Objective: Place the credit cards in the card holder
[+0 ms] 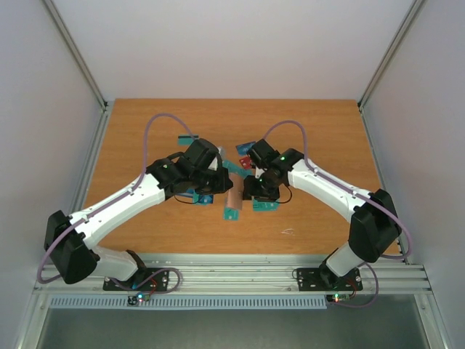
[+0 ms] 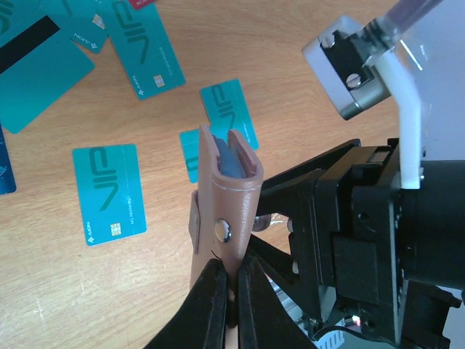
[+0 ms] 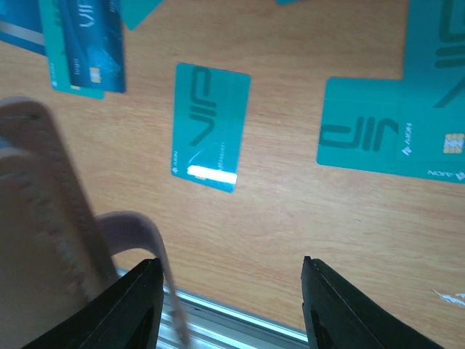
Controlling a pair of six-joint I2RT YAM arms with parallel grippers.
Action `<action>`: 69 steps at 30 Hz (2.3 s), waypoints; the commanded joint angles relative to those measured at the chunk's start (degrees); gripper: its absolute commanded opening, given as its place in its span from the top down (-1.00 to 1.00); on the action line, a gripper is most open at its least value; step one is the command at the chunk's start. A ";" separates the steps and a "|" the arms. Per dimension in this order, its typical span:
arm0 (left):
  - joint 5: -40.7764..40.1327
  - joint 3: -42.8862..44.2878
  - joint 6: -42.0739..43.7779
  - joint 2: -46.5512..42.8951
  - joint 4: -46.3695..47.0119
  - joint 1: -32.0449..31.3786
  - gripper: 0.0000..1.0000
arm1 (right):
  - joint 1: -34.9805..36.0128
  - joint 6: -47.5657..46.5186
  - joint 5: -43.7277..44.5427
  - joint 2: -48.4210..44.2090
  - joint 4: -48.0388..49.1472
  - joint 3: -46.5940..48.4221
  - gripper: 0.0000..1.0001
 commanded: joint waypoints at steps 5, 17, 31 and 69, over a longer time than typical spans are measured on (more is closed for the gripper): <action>0.44 0.99 0.00 -1.27 2.71 -0.20 1.00 | -8.58 -5.30 -8.00 -10.76 3.16 -9.49 -0.09; 4.18 6.43 -1.38 -0.67 2.88 -0.16 0.99 | -20.00 -3.26 -40.00 -24.79 14.53 -17.44 -0.09; 6.84 9.25 -3.27 -2.05 4.13 -0.22 0.99 | -24.73 -5.63 -39.08 -24.52 11.30 -15.59 0.08; 10.26 7.57 -6.79 -2.22 9.26 -0.22 0.99 | -24.77 -5.90 -43.59 -20.22 16.85 -19.22 0.44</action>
